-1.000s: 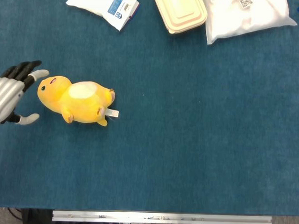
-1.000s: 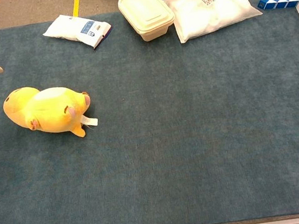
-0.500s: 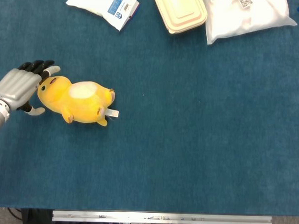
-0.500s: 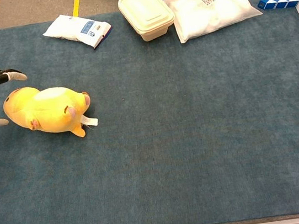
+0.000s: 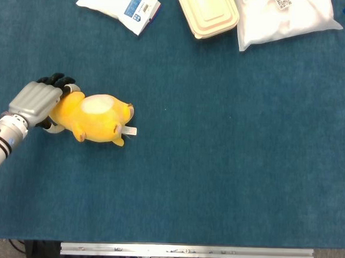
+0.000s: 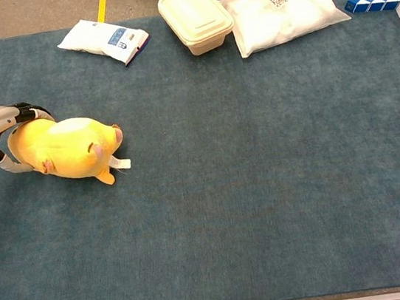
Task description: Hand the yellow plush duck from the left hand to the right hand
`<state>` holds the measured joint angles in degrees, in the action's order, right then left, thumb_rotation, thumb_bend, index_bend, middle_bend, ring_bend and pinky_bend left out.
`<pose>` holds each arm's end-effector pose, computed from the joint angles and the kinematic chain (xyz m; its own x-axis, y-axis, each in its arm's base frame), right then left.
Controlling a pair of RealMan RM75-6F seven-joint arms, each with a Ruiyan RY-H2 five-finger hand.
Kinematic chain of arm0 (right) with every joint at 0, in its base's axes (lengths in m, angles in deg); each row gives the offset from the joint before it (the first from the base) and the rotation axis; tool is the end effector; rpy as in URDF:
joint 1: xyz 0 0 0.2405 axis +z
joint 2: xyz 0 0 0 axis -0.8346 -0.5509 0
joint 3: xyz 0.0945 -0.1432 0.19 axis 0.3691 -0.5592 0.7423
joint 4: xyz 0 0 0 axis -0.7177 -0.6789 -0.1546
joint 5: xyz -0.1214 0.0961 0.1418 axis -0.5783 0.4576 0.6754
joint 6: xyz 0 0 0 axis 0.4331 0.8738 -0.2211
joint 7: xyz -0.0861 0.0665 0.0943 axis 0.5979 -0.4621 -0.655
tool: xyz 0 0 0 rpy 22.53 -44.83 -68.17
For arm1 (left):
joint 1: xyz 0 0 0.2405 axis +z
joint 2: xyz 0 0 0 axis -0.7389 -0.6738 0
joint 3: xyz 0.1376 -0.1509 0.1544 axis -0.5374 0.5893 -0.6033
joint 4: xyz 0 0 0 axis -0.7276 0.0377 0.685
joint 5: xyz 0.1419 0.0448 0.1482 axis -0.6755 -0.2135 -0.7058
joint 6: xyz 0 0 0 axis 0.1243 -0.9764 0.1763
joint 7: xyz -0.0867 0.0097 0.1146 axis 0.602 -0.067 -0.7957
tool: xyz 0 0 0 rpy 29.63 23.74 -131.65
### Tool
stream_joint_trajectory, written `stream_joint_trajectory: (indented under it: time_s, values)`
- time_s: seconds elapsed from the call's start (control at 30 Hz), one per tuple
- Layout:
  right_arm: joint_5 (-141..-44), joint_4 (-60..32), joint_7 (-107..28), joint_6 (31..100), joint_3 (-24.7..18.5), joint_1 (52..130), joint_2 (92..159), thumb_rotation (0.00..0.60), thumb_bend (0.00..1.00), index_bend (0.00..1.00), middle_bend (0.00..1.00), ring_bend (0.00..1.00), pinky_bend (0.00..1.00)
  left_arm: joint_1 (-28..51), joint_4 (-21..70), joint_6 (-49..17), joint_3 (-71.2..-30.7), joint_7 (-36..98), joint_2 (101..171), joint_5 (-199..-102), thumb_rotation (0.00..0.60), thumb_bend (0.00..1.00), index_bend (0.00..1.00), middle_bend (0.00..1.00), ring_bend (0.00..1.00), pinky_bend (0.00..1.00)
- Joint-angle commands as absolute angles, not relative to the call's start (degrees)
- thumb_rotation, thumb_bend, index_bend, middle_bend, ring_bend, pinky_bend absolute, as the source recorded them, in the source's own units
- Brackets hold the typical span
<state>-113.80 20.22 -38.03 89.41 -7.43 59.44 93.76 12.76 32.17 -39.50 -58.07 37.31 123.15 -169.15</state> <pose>-0.2694 -0.1776 0.2139 0.3338 0.0758 0.9396 -0.9426 0.0203 0.3333 -0.2804 0.3156 0.0583 0.4977 0.5172 0.6962 0.8673 -0.2888 -0.4055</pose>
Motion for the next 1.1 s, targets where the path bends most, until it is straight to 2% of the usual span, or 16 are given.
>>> stream_joint_trajectory:
  time_s: [0.03, 0.17, 0.3, 0.5, 0.9, 1.1]
  values:
    - [-113.7, 20.1, -38.2, 89.3, -7.4, 59.4, 93.8, 0.6, 0.02, 0.25, 0.31, 0.18, 0.23, 13.2, 30.7, -37.1, -57.3, 38.5, 125.1, -169.1, 0.6, 0.24, 0.34, 0.23, 0.16, 0.35]
    - [-113.6, 19.8, -38.2, 89.0, -7.4, 59.6, 94.1, 0.6, 0.02, 0.25, 0.31, 0.18, 0.23, 13.0, 29.5, -36.8, -57.3, 41.0, 126.0, -169.7, 0.6, 0.25, 0.43, 0.35, 0.28, 0.51]
    - [-113.7, 19.8, -38.3, 88.5, -7.3, 60.0, 94.3, 0.6, 0.02, 0.25, 0.31, 0.18, 0.23, 13.1, 28.4, -36.2, -57.2, 45.5, 126.8, -170.1, 0.6, 0.28, 0.48, 0.42, 0.35, 0.56]
    - [-115.1, 21.0, -38.5, 86.9, -6.3, 62.0, 93.9, 0.6, 0.02, 0.25, 0.31, 0.18, 0.23, 12.9, 32.0, -36.3, -56.0, 53.8, 123.0, -170.0, 0.6, 0.28, 0.48, 0.45, 0.38, 0.57]
    - [-119.6, 25.4, -38.9, 80.2, -5.4, 68.4, 94.5, 0.6, 0.02, 0.25, 0.31, 0.18, 0.23, 12.8, 40.8, -36.5, -54.7, 66.5, 117.5, -169.8, 0.6, 0.28, 0.48, 0.45, 0.38, 0.57]
    - [-121.9, 27.9, -38.3, 76.4, -5.0, 72.4, 96.9, 0.6, 0.02, 0.25, 0.31, 0.18, 0.23, 12.8, 47.5, -35.6, -53.3, 67.3, 114.5, -168.3, 0.6, 0.28, 0.48, 0.45, 0.37, 0.57]
